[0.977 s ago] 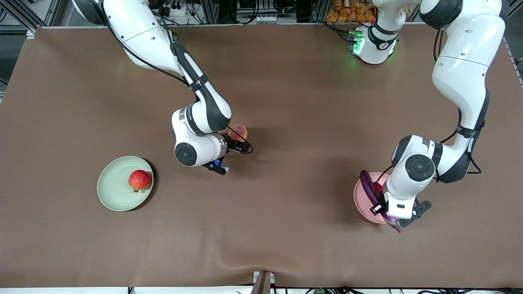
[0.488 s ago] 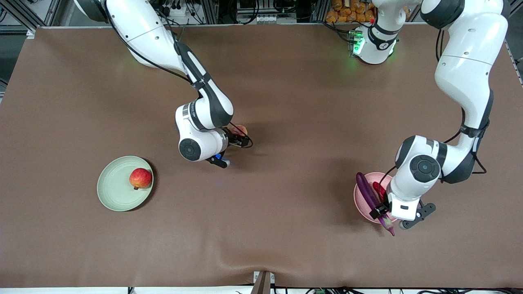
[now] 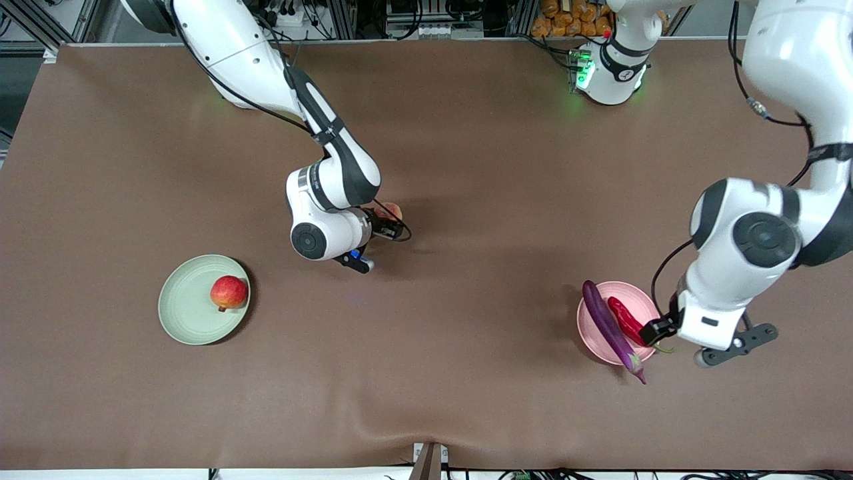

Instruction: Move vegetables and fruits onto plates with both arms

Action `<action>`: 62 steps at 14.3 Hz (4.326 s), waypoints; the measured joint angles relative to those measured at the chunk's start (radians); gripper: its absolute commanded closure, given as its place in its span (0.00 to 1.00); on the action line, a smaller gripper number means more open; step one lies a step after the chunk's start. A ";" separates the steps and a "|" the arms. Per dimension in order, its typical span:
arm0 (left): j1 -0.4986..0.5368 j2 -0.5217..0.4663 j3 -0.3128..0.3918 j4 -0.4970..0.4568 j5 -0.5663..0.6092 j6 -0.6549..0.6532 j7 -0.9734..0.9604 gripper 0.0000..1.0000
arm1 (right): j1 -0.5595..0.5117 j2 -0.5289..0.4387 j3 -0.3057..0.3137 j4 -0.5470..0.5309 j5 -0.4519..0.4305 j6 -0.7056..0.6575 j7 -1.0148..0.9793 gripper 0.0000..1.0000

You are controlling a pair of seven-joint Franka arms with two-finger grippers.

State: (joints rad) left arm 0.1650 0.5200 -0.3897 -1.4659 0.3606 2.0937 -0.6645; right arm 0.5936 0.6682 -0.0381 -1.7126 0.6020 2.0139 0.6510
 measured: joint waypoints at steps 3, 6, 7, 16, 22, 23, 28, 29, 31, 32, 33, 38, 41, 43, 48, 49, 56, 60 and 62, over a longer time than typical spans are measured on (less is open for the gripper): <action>0.049 -0.095 0.000 0.014 -0.135 -0.147 0.139 0.00 | -0.044 -0.020 -0.019 0.017 0.000 -0.012 -0.001 1.00; 0.103 -0.197 -0.001 0.043 -0.250 -0.323 0.252 0.00 | -0.191 -0.068 -0.034 0.112 -0.066 -0.188 -0.041 1.00; 0.125 -0.238 0.000 0.048 -0.301 -0.375 0.284 0.00 | -0.247 -0.086 -0.038 0.147 -0.115 -0.259 -0.073 0.99; 0.185 -0.494 -0.007 0.047 -0.365 -0.612 0.348 0.00 | -0.575 -0.103 -0.042 0.216 -0.396 -0.367 -0.576 0.96; 0.191 -0.519 0.015 0.036 -0.365 -0.650 0.422 0.00 | -0.647 0.005 -0.042 0.283 -0.503 -0.232 -0.800 0.92; 0.195 -0.521 0.017 0.036 -0.365 -0.656 0.427 0.00 | -0.648 0.023 -0.042 0.287 -0.516 -0.207 -0.814 0.91; 0.052 -0.544 0.132 0.010 -0.325 -0.660 0.439 0.00 | -0.676 0.088 -0.043 0.292 -0.530 -0.104 -0.885 0.00; -0.019 -0.555 0.194 -0.008 -0.318 -0.660 0.439 0.00 | -0.679 0.089 -0.043 0.296 -0.530 -0.103 -0.891 0.00; -0.125 -0.583 0.288 -0.047 -0.314 -0.660 0.439 0.00 | -0.678 0.079 -0.038 0.322 -0.530 -0.103 -0.895 0.00; -0.145 -0.598 0.306 -0.065 -0.313 -0.659 0.439 0.00 | -0.675 0.059 -0.035 0.338 -0.530 -0.107 -0.895 0.00; -0.151 -0.611 0.312 -0.079 -0.313 -0.656 0.439 0.00 | -0.669 0.022 -0.032 0.350 -0.530 -0.129 -0.895 0.00; -0.154 -0.633 0.313 -0.103 -0.313 -0.655 0.439 0.00 | -0.586 -0.373 -0.024 0.302 -0.530 -0.415 -0.766 0.00; -0.154 -0.638 0.313 -0.105 -0.313 -0.654 0.439 0.00 | -0.565 -0.608 -0.019 0.171 -0.531 -0.511 -0.700 0.00; -0.155 -0.639 0.313 -0.105 -0.316 -0.654 0.439 0.00 | -0.582 -0.684 -0.023 0.118 -0.531 -0.546 -0.693 0.00; -0.160 -0.639 0.313 -0.108 -0.329 -0.626 0.439 0.00 | -0.616 -0.690 -0.028 0.101 -0.531 -0.551 -0.691 0.00; -0.160 -0.639 0.313 -0.110 -0.330 -0.622 0.439 0.00 | -0.616 -0.690 -0.027 0.101 -0.531 -0.551 -0.689 0.00; -0.163 -0.639 0.314 -0.113 -0.352 -0.609 0.439 0.00 | -0.616 -0.687 -0.028 0.101 -0.531 -0.551 -0.682 0.00; -0.164 -0.630 0.315 -0.102 -0.361 -0.605 0.439 0.00 | -0.616 -0.683 -0.028 0.098 -0.531 -0.551 -0.682 0.00; -0.166 -0.625 0.315 -0.101 -0.361 -0.605 0.439 0.00 | -0.616 -0.683 -0.027 0.098 -0.531 -0.551 -0.682 0.00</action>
